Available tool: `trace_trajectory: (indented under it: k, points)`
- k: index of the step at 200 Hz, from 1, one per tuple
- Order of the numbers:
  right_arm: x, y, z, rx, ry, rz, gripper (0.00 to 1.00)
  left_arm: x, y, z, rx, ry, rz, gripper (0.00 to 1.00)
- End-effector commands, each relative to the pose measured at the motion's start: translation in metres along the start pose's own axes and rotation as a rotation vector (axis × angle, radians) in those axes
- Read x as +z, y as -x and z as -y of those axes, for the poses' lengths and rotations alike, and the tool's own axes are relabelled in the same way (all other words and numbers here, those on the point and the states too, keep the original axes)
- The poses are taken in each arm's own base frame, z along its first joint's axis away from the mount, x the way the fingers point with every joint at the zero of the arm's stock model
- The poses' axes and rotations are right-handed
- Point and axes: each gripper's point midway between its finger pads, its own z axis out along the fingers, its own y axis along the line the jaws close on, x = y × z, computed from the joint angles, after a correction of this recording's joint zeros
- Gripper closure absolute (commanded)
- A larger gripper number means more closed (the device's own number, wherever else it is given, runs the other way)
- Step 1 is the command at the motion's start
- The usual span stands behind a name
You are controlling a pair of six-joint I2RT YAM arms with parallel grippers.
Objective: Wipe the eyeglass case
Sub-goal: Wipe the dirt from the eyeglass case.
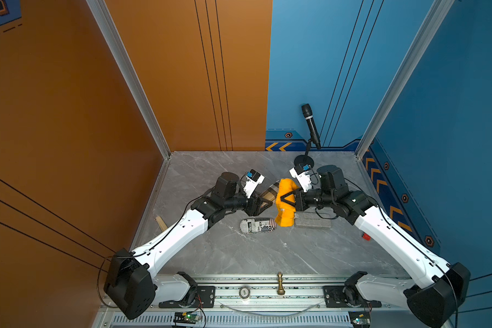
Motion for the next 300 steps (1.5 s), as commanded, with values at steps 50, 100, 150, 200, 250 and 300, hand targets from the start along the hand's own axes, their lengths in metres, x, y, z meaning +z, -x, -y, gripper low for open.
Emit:
trace_trajectory:
  k: [50, 100, 150, 200, 250, 300]
  points:
    - [0.019, 0.011, -0.002, -0.061, -0.021, 0.058, 1.0, -0.011, 0.019, 0.068, 0.06, -0.333, 0.033, 0.69]
    - [-0.028, 0.037, 0.053, 0.019, -0.157, 0.122, 1.0, -0.018, 0.005, 0.063, 0.065, -0.291, -0.01, 0.69]
    - [-0.051, 0.061, 0.043, 0.041, -0.159, 0.139, 1.0, -0.016, -0.041, 0.026, 0.335, 0.022, -0.29, 0.71]
    - [-0.044, 0.065, 0.025, -0.033, -0.218, 0.008, 1.0, -0.01, -0.03, 0.002, 0.818, 0.453, -0.222, 0.72]
    - [0.01, 0.041, -0.015, -0.122, -0.118, -0.188, 1.0, -0.023, 0.006, 0.015, 1.151, 0.736, -0.095, 0.71]
    - [0.044, -0.012, 0.001, -0.104, -0.129, -0.392, 1.0, -0.037, 0.019, 0.012, 1.211, 0.883, -0.066, 0.72]
